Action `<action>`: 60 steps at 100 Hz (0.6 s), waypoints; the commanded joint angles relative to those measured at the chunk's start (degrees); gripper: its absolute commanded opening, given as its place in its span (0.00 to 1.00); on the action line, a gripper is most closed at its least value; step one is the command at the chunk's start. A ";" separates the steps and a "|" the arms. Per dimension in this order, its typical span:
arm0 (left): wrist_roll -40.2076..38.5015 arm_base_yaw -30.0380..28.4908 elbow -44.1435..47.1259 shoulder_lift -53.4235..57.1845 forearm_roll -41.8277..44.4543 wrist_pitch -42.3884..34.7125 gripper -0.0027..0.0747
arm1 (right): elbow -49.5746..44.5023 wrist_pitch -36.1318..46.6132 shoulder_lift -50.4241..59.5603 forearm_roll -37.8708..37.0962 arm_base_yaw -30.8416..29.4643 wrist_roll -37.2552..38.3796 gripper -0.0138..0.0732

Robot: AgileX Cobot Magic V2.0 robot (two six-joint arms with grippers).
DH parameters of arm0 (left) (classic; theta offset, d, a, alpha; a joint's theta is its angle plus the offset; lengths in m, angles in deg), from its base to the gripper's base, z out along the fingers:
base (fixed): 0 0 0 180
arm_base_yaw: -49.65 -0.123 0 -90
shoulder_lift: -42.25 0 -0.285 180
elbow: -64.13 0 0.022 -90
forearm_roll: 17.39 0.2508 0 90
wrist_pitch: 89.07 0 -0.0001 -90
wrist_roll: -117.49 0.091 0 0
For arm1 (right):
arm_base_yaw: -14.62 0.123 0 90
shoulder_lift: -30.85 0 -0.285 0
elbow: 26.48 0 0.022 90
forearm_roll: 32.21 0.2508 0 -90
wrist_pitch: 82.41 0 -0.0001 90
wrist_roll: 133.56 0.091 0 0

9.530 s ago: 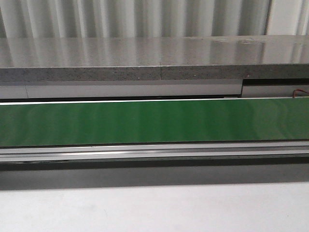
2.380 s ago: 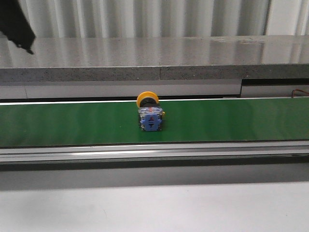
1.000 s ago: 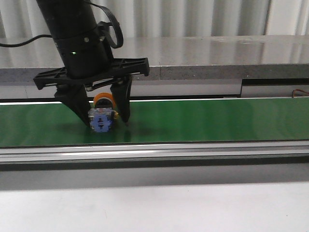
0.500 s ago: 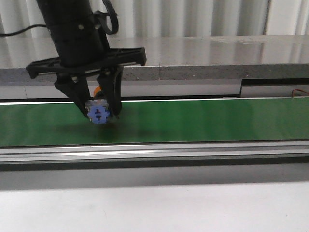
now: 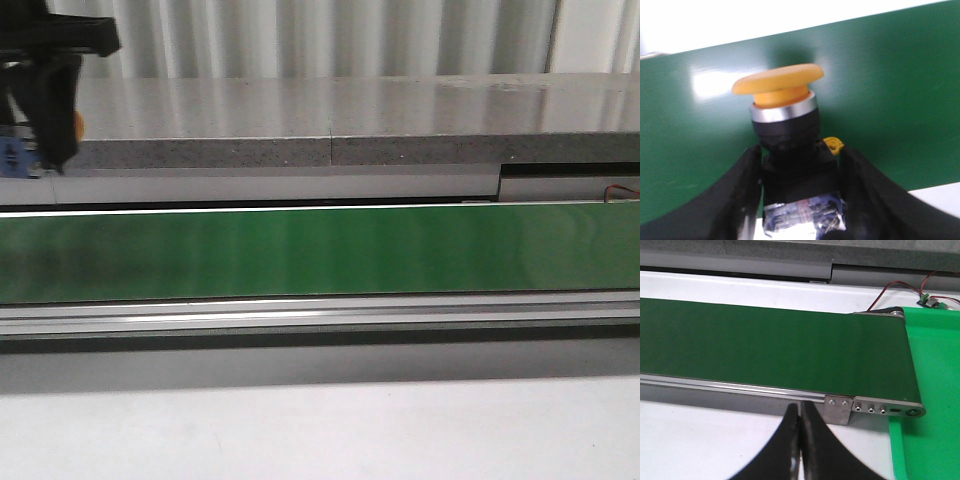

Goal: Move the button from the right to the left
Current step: 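Lift the button with the left gripper and carry it over the blue tray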

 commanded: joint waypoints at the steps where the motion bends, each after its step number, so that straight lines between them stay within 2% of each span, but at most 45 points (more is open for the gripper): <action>1: 5.29 -4.03 -1.85 3.05 0.62 1.95 0.09 | 1.43 4.39 -0.29 -0.49 -0.09 -0.66 0.08; 16: 11.94 -11.08 -1.85 3.05 0.62 3.78 0.09 | 1.43 4.39 -0.29 -0.49 -0.09 -0.66 0.08; 60: 19.27 -30.80 -1.85 2.94 0.40 0.27 0.09 | 1.43 4.39 -0.29 -0.49 -0.09 -0.66 0.08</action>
